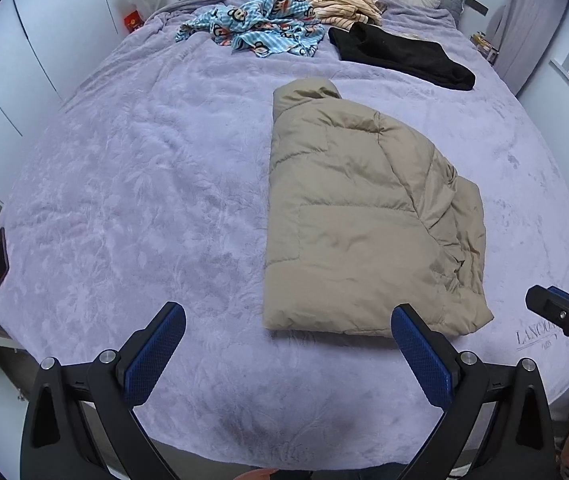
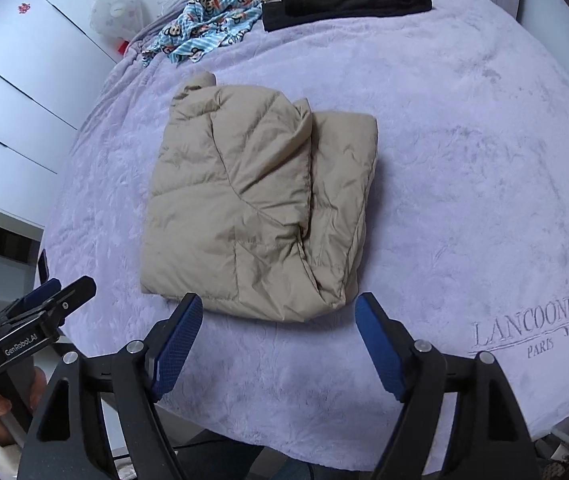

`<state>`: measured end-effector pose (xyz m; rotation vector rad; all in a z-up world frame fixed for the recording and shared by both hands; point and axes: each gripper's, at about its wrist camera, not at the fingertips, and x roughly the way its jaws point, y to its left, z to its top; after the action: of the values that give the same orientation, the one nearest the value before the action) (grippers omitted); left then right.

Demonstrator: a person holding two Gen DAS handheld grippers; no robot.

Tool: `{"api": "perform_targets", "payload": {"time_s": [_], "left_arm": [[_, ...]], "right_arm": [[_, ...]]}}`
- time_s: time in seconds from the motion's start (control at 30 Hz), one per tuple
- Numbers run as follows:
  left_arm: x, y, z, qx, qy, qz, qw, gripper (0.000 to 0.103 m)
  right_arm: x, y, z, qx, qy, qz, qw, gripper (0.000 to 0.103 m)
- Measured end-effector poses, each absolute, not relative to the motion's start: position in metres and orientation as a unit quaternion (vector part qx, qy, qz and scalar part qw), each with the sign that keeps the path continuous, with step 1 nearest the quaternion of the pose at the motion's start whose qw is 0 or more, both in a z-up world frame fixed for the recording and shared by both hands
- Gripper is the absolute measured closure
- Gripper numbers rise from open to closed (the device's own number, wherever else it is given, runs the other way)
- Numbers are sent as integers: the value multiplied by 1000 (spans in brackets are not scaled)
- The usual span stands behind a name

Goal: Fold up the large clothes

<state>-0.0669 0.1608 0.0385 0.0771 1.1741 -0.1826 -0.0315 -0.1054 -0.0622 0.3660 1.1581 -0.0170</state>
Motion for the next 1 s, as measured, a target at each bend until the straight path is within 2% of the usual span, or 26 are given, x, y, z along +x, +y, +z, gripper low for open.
{"api": "perform_targets", "payload": {"time_s": [0.1, 0.17, 0.2, 0.27, 1.0], "left_arm": [[-60, 166, 52, 36, 541, -93, 835, 0], [-57, 169, 60, 37, 532, -92, 841, 0], [-55, 170, 64, 37, 528, -91, 843, 0], [-54, 172, 69, 36, 522, -92, 847, 0], [-54, 179, 86, 24, 509, -77, 857, 0]], "right_arm": [[-26, -95, -47, 169, 525, -32, 833, 21], [-24, -88, -36, 160, 512, -51, 843, 15], [-23, -85, -31, 155, 506, -56, 846, 8], [-22, -81, -22, 147, 493, -66, 855, 0], [-15, -70, 3, 123, 486, -91, 860, 0]]}}
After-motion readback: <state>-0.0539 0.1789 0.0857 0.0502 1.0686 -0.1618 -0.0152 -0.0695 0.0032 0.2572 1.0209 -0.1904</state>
